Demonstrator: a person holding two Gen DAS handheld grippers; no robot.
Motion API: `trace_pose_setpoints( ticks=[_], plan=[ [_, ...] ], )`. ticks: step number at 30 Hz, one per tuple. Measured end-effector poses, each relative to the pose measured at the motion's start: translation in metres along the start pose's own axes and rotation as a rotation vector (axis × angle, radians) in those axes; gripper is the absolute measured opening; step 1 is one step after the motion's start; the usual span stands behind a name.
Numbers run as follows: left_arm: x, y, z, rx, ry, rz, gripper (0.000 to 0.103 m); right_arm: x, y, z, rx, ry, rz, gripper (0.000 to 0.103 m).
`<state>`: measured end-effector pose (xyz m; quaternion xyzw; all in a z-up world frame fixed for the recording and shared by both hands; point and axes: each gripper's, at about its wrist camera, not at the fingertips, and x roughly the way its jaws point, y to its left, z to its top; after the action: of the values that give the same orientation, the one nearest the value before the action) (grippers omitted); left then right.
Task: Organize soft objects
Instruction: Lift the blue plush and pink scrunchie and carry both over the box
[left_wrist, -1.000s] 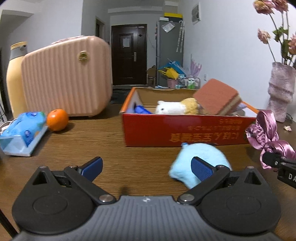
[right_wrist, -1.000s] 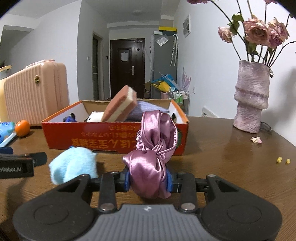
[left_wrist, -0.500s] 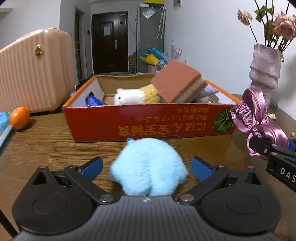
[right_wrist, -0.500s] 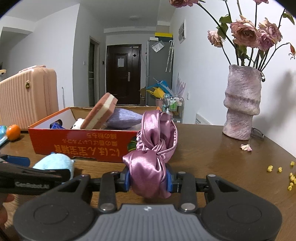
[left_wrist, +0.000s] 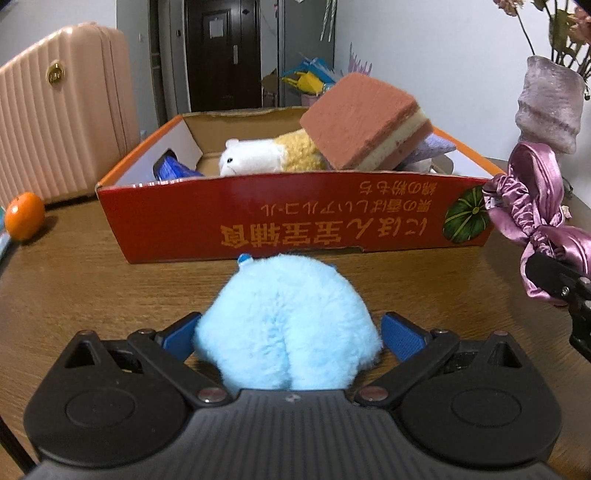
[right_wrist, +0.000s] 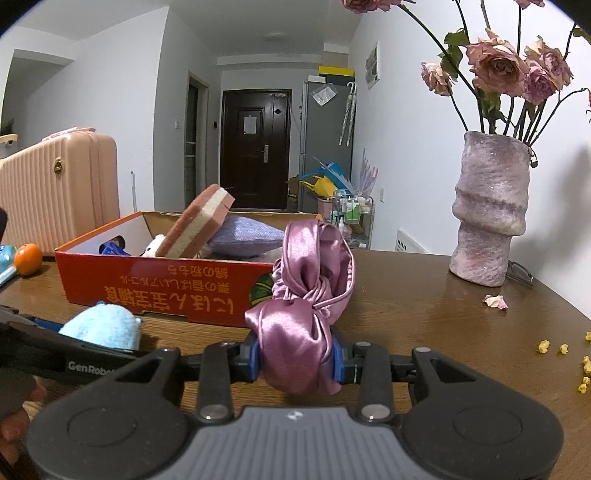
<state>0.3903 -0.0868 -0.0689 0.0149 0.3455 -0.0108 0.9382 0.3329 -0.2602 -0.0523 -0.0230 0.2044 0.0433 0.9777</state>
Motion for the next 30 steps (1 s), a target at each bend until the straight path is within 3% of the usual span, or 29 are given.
trace_pose_setpoints(
  ticks=[6,9,18,30],
  plan=[
    [0.003,0.003,0.000,-0.015,0.020,0.010,0.103,0.000,0.000,0.000,0.001,-0.001,-0.001,0.035],
    [0.003,0.003,0.000,-0.016,0.018,0.010,0.091,0.000,0.000,0.000,0.001,0.000,0.000,0.035],
    [-0.004,0.007,0.001,-0.026,-0.008,-0.008,0.088,-0.003,0.001,0.001,0.000,-0.017,0.002,0.035],
    [-0.034,0.009,0.005,-0.043,-0.153,-0.019,0.088,-0.011,-0.001,0.004,0.009,-0.080,0.003,0.035]
  ],
)
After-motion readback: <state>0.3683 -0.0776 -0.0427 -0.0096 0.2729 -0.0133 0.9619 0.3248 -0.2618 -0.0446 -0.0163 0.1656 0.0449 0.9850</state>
